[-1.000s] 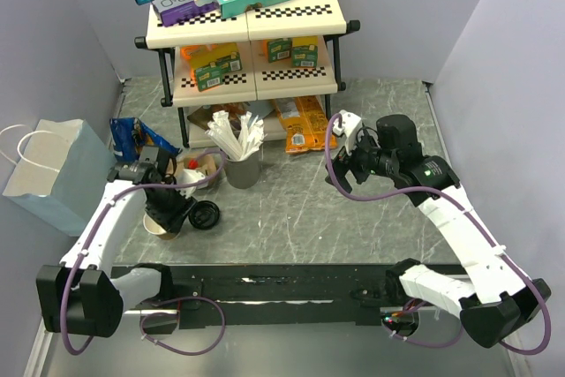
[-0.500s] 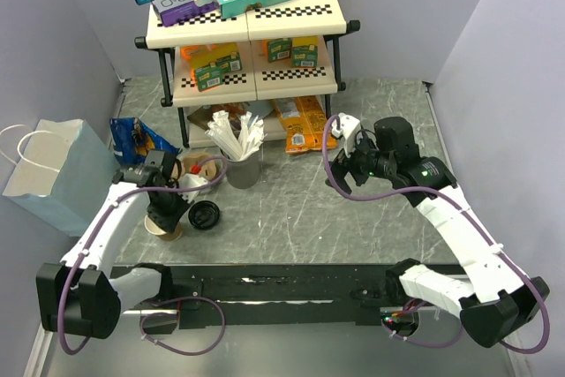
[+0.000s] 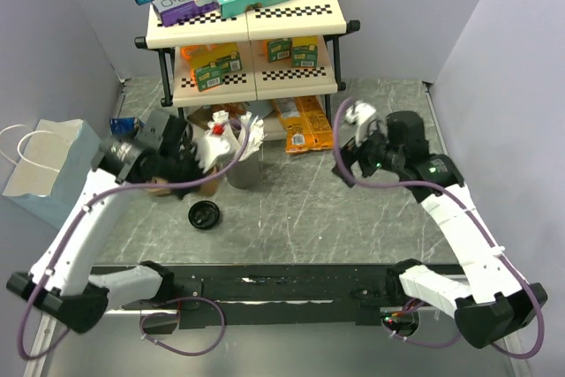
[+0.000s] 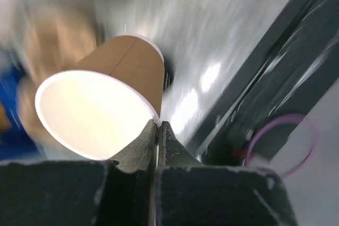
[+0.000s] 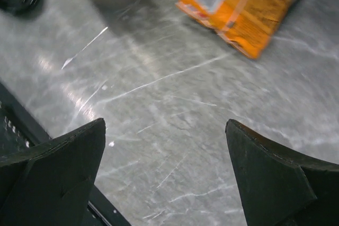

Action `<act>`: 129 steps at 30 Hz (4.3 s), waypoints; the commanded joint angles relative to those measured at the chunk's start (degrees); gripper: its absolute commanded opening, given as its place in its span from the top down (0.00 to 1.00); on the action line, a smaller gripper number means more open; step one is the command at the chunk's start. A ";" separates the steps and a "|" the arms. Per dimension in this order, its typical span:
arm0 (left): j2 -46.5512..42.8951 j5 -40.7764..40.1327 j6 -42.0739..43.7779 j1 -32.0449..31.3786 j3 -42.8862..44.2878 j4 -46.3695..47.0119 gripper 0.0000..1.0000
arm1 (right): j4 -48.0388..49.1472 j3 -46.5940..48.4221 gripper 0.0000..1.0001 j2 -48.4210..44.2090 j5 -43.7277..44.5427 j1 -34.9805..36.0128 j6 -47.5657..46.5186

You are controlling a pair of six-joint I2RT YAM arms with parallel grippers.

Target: Pack the takeout coffee

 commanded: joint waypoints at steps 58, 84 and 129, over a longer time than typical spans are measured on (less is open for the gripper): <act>59.70 -9.84 10.31 -43.14 38.12 14.12 0.99 | 1.42 18.86 0.00 3.66 -13.33 -26.86 13.67; 60.05 -8.61 12.51 -42.87 35.75 15.26 0.83 | 0.89 18.86 0.00 3.75 -13.07 -26.95 13.05; 7.85 -11.51 -7.53 -18.09 -26.47 29.58 0.30 | -3.23 13.24 0.00 -0.11 -16.14 -19.30 -1.89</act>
